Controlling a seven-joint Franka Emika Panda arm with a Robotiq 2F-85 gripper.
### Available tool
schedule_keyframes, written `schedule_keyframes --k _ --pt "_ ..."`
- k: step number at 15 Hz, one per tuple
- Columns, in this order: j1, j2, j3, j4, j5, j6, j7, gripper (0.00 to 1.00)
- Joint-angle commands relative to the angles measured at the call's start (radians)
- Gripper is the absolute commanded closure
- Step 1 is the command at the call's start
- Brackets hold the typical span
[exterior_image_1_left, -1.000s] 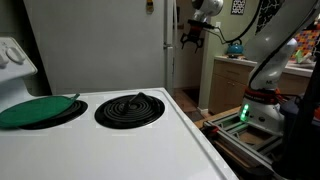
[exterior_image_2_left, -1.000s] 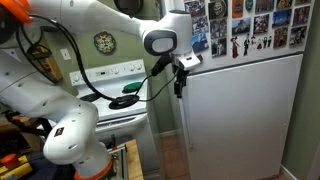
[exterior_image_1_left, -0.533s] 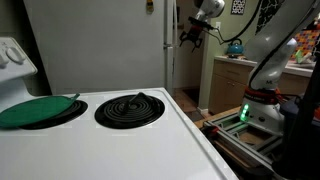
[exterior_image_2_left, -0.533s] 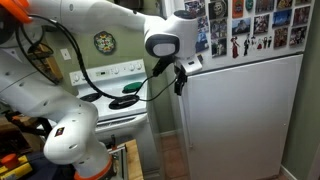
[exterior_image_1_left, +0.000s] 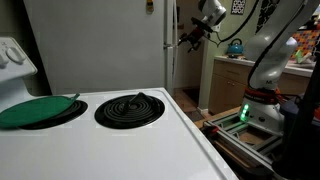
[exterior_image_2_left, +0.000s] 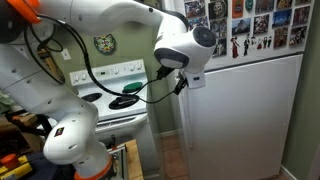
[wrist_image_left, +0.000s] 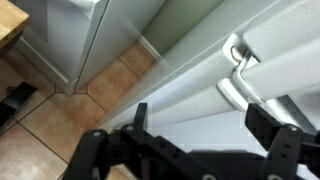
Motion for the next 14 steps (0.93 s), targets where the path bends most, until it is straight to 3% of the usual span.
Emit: schedule_keyframes --k 1,9,14 --pt "-0.033 0.071 -0.006 0.025 0.092 -0.057 0.004 0.00" --pt "-0.061 0.165 -0.013 0.025 0.296 -0.135 0.073 0.00" --pt "-0.072 0.192 -0.007 0.015 0.348 -0.143 0.176 0.00"
